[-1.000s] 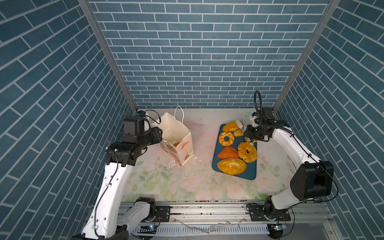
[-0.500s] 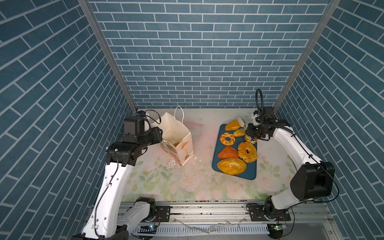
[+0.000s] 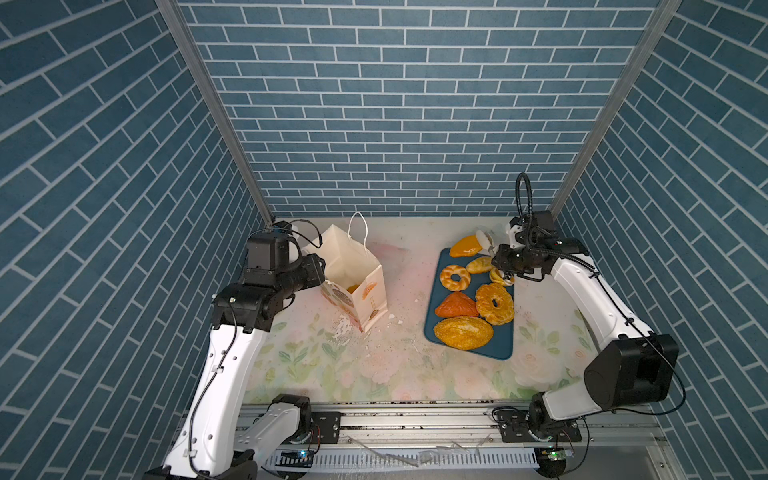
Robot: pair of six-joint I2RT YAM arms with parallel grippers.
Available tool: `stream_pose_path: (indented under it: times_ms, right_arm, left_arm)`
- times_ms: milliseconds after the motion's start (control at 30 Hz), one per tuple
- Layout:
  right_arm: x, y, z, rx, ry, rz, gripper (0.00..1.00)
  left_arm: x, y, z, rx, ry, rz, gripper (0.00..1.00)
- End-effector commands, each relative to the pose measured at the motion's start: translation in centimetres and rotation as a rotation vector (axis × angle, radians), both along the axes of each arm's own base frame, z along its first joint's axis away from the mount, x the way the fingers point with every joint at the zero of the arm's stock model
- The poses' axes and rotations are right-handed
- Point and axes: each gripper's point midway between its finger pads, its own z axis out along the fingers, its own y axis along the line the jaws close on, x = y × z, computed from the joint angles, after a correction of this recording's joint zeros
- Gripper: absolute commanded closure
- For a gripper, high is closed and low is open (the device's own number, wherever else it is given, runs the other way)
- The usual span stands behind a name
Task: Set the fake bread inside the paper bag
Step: 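Lift the orange bun in the tongs and carry it over the paper bag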
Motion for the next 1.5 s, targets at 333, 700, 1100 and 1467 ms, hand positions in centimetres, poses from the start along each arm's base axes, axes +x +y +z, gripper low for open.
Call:
stream_pose_path:
  times_ms: [333,700,1100,1467]
  right_arm:
    - [-1.5,2.5,10.1,0.120,-0.244,0.122,1.00]
    - [-4.1,8.7,19.1,0.157,-0.499,0.385,1.00]
    - [-7.5,15.1,24.0,0.150,-0.684,0.634,1.00]
    - [-9.6,20.6,23.4,0.010,-0.742,0.829,1.00]
  left_arm:
    - [-1.3,0.7,0.9,0.038,-0.006,0.013,0.47]
    - [-2.9,3.1,3.2,0.139,-0.034,0.090,0.30]
    - [-2.9,3.7,3.3,0.161,-0.025,0.119,0.26]
    - [-2.1,2.1,1.6,0.084,0.003,0.076,0.33]
